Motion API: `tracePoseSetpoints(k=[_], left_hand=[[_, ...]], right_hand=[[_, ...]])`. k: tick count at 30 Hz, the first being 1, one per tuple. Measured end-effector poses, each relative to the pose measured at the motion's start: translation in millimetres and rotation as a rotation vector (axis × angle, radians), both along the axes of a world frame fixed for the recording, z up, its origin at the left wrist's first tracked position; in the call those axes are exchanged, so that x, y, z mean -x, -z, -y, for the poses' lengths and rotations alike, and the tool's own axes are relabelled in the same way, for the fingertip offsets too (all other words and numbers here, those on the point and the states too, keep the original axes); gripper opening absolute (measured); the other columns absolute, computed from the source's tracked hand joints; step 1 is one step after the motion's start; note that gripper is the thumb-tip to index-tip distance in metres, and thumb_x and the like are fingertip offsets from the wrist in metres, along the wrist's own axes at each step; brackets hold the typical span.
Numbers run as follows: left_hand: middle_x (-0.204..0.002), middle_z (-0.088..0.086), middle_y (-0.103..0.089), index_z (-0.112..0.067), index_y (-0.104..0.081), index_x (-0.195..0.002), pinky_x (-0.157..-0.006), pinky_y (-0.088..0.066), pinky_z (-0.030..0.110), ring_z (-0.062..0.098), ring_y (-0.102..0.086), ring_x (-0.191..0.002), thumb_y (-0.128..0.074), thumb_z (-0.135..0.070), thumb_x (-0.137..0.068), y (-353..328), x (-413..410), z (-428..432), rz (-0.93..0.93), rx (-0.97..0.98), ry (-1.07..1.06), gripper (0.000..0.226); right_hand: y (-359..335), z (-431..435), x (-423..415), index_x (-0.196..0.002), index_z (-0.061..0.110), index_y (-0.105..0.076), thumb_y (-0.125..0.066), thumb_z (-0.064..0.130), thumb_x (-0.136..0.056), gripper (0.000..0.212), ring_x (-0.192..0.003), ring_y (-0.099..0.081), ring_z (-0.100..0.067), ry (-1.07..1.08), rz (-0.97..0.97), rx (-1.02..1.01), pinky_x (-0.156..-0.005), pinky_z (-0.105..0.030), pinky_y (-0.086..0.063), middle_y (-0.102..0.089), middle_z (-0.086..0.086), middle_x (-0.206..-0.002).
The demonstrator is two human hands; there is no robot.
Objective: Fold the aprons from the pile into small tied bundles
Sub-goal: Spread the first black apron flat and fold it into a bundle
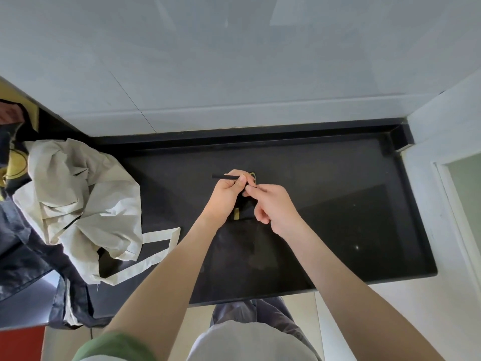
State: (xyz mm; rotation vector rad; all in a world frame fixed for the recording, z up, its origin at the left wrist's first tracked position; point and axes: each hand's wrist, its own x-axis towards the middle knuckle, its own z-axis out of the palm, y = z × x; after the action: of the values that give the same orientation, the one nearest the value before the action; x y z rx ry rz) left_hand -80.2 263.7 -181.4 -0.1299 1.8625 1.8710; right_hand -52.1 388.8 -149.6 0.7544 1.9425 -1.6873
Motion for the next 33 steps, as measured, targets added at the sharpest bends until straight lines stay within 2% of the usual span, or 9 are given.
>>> tracePoseSetpoints(k=[3, 6, 11, 15, 19, 22, 27, 30, 33], left_hand=[[-0.102, 0.003, -0.062, -0.010, -0.061, -0.076, -0.082, -0.046, 0.011, 0.006, -0.060, -0.094, -0.038, -0.011, -0.103, 1.7, 0.7, -4.3, -0.054, 0.047, -0.008, 0.035], [-0.103, -0.002, -0.064, -0.014, -0.060, -0.071, -0.089, -0.044, 0.012, 0.005, -0.060, -0.101, -0.038, -0.008, -0.102, 4.7, 0.9, -2.6, -0.092, 0.064, 0.007, 0.038], [-0.112, 0.000, -0.063, -0.016, -0.063, -0.069, -0.099, -0.042, 0.024, 0.011, -0.059, -0.106, -0.040, -0.012, -0.102, 5.5, 1.2, -2.4, -0.077, 0.047, 0.081, 0.040], [-0.113, -0.002, -0.065, -0.023, -0.064, -0.064, -0.109, -0.035, 0.038, 0.017, -0.055, -0.117, -0.039, -0.025, -0.103, 7.1, -0.3, -0.2, 0.003, 0.009, 0.027, 0.046], [-0.113, -0.008, -0.064, -0.003, -0.059, -0.072, -0.105, -0.037, 0.034, 0.013, -0.054, -0.113, -0.034, -0.022, -0.104, 0.4, 0.5, -3.1, 0.002, 0.014, 0.030, 0.045], [-0.099, -0.005, -0.062, 0.011, -0.058, -0.086, -0.102, -0.039, 0.028, -0.002, -0.060, -0.093, -0.035, -0.014, -0.104, -6.8, -0.3, -2.0, 0.044, 0.007, 0.049, 0.039], [-0.068, 0.002, -0.048, -0.013, -0.050, -0.070, -0.078, -0.043, 0.025, 0.011, -0.049, -0.065, -0.041, -0.001, -0.096, -11.5, 17.9, -6.9, 0.101, 0.219, 0.230, 0.030], [-0.074, -0.001, -0.048, -0.011, -0.043, -0.065, -0.075, -0.041, 0.016, 0.005, -0.050, -0.070, -0.044, -0.019, -0.093, 4.9, 10.6, 13.1, 0.094, -0.034, 0.026, 0.029], [-0.073, 0.007, -0.040, -0.012, -0.040, -0.064, -0.078, -0.040, 0.015, 0.008, -0.046, -0.070, -0.039, -0.011, -0.100, 11.7, 12.5, 17.5, 0.097, -0.070, -0.002, 0.036]], right_hand=[[-0.4, 4.6, -8.1, -0.099, 0.010, -0.066, -0.056, 0.014, -0.096, 0.011, -0.038, -0.038, -0.012, 0.334, 0.138, 0.388, -0.037, -0.021, -0.029, -0.052, -0.009, -0.059], [-0.6, 4.4, -10.2, -0.084, 0.008, -0.058, -0.055, 0.010, -0.095, 0.012, -0.039, -0.037, -0.009, 0.555, 0.193, 0.702, -0.036, -0.018, -0.028, -0.035, -0.001, -0.049], [2.5, 5.3, -7.7, -0.090, 0.010, -0.064, -0.055, 0.018, -0.097, 0.014, -0.045, -0.042, -0.010, 0.524, 0.134, 0.532, -0.046, -0.020, -0.033, -0.043, -0.002, -0.054], [7.0, 6.5, -9.3, -0.090, 0.014, -0.060, -0.050, 0.019, -0.100, 0.015, -0.074, -0.056, -0.014, 0.539, -0.028, 0.514, -0.070, -0.024, -0.050, -0.058, -0.001, -0.075], [8.8, 1.0, -12.3, -0.087, 0.010, -0.054, -0.038, 0.016, -0.103, 0.024, -0.096, -0.061, -0.018, 0.490, -0.287, 0.590, -0.095, -0.032, -0.048, -0.062, -0.003, -0.087], [12.2, -2.0, -20.5, -0.080, 0.008, -0.048, -0.033, 0.011, -0.104, 0.029, -0.077, -0.059, -0.021, 0.448, -0.410, 0.639, -0.092, -0.031, -0.048, -0.053, -0.003, -0.066], [19.8, -15.9, -8.0, -0.074, 0.009, -0.042, -0.034, 0.016, -0.103, 0.031, -0.054, -0.022, -0.017, 0.444, -0.439, 0.699, -0.057, -0.026, -0.035, -0.033, 0.002, -0.052], [26.0, -30.7, 3.8, -0.070, 0.011, -0.050, -0.038, 0.016, -0.101, 0.034, -0.045, -0.024, -0.011, 0.467, -0.427, 0.725, -0.048, -0.023, -0.027, -0.035, 0.003, -0.048], [35.4, -39.6, 8.8, -0.067, 0.009, -0.049, -0.031, 0.008, -0.104, 0.041, -0.042, -0.024, -0.010, 0.471, -0.355, 0.615, -0.045, -0.023, -0.023, -0.033, 0.002, -0.046]])
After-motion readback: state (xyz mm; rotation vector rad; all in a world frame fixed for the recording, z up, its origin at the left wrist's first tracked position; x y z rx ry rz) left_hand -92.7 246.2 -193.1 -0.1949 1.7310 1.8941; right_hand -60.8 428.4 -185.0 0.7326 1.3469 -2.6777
